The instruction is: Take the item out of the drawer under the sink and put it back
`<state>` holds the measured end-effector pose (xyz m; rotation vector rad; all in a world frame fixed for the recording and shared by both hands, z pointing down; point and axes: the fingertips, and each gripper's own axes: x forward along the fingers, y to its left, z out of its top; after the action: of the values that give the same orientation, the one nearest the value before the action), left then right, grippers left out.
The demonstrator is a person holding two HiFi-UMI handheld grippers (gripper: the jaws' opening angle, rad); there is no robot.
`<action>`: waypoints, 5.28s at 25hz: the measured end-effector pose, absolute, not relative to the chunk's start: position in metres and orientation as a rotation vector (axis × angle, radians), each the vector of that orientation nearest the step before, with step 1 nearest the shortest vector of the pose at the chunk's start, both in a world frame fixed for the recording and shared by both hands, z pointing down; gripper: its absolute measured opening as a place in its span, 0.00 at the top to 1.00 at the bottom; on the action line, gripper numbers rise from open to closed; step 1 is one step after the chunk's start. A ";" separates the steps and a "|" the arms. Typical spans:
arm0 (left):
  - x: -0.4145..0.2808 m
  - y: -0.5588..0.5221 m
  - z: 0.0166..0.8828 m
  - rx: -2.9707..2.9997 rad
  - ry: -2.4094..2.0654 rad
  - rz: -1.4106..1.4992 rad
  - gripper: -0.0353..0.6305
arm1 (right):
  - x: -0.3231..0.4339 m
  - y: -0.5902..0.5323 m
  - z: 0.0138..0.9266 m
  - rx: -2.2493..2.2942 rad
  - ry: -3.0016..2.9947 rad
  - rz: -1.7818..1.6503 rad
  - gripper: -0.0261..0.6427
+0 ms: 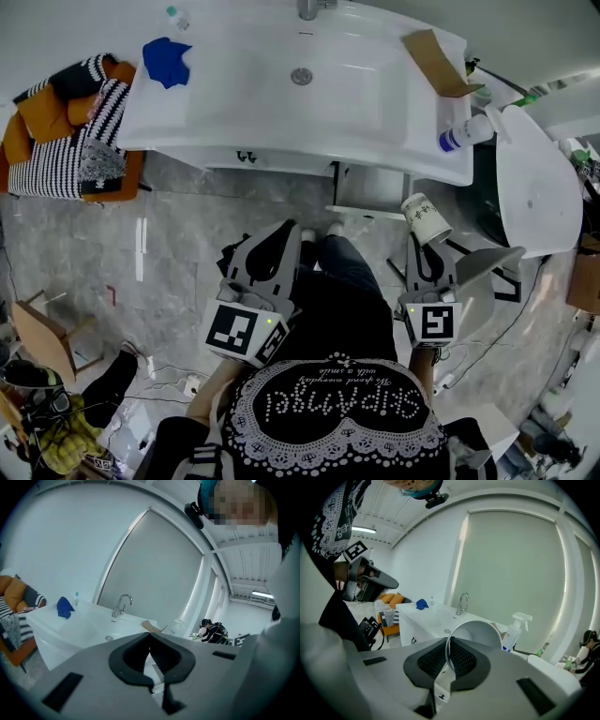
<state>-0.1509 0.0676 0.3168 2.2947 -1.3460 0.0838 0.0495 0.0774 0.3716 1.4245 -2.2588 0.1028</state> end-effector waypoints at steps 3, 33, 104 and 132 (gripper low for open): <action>-0.149 0.067 0.318 2.277 -1.362 0.079 0.94 | 0.053 0.075 0.376 1.395 -2.262 0.099 0.92; -0.041 0.031 0.326 2.258 -1.380 0.044 0.94 | 0.131 0.035 0.424 0.957 -2.173 -0.164 0.92; -0.081 0.048 0.336 2.024 -1.642 0.092 0.94 | 0.092 0.010 0.655 0.259 -1.979 -0.192 0.92; -0.077 0.059 0.345 2.025 -1.577 0.130 0.94 | 0.091 -0.018 0.742 0.224 -1.876 -0.065 0.92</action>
<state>-0.0771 0.0590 0.3449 2.0254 -1.5766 0.1304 0.0907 -0.0177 0.7415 0.2237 -1.8759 -0.0645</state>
